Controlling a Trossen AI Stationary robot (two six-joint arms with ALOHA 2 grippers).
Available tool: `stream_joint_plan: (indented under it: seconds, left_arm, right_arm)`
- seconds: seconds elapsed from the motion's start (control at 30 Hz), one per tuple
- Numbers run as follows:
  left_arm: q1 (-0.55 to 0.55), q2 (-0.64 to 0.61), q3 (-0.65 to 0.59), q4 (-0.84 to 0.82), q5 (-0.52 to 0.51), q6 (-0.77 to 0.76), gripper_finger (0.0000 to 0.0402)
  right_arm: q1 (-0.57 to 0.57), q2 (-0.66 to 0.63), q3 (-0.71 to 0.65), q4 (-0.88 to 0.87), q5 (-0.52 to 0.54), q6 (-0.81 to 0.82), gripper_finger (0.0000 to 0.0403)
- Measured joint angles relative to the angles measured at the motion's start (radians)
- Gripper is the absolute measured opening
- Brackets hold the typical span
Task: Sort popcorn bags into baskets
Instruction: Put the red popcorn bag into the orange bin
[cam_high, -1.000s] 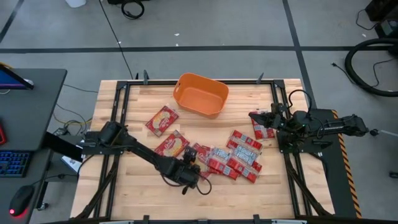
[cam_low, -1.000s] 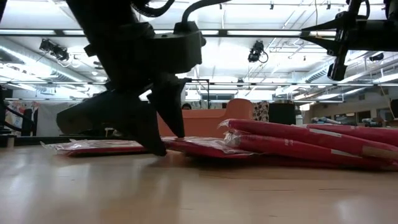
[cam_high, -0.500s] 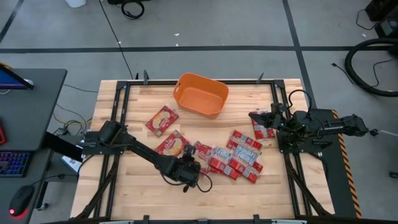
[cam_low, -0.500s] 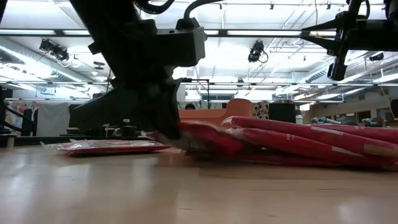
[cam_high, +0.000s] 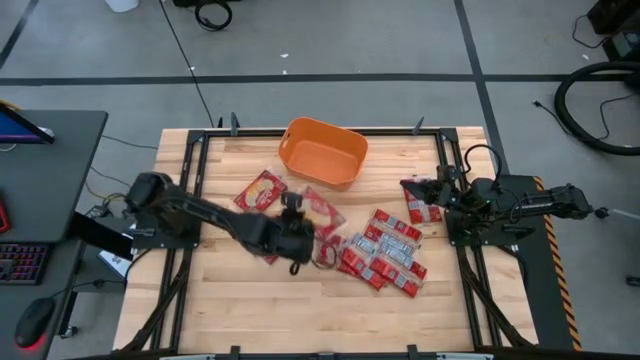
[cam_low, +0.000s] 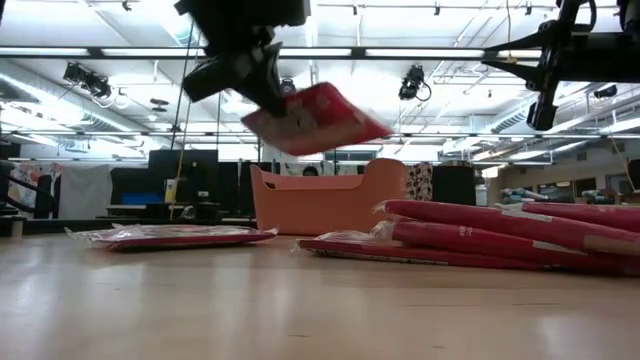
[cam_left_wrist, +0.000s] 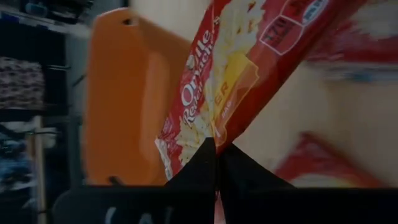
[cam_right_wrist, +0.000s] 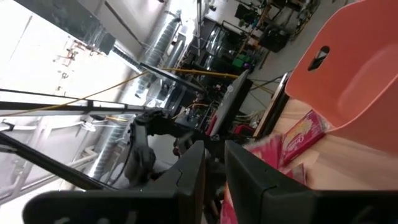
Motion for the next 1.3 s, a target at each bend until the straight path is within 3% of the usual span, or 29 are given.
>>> stream_joint_plan:
  seconds: [0.33, 0.67, 0.83, 1.0, 1.1, 1.2, 1.3]
  left_arm:
    - [0.263, -0.033, 0.0, 0.116, -0.001, 0.215, 0.0006]
    - [0.513, 0.009, 0.0, 0.344, 0.182, 0.23, 0.0005]
    - [0.553, 0.102, 0.001, 0.424, 0.183, 0.246, 0.0005]
    - [0.551, 0.182, 0.0, 0.443, 0.106, 0.26, 0.0019]
    - [0.551, 0.203, 0.0, 0.449, 0.181, 0.187, 0.0038]
    - [0.543, 0.195, 0.002, 0.445, 0.325, 0.014, 0.0059]
    - [0.53, 0.168, 0.027, 0.376, 0.396, -0.01, 0.0071]
  right_arm:
    - [0.0, 0.0, 0.0, 0.0, 0.061, -0.023, 0.0068]
    - [0.0, 0.0, 0.0, 0.024, 0.086, -0.03, 0.0068]
    - [-0.001, 0.0, 0.0, 0.032, 0.129, -0.037, 0.0068]
    - [-0.001, 0.002, 0.0, 0.058, 0.142, -0.038, 0.0068]
    - [-0.001, 0.002, 0.0, 0.063, 0.142, -0.038, 0.0068]
    - [-0.001, 0.002, 0.0, 0.071, 0.142, -0.038, 0.0068]
    - [-0.001, 0.002, 0.0, 0.078, 0.139, -0.033, 0.0068]
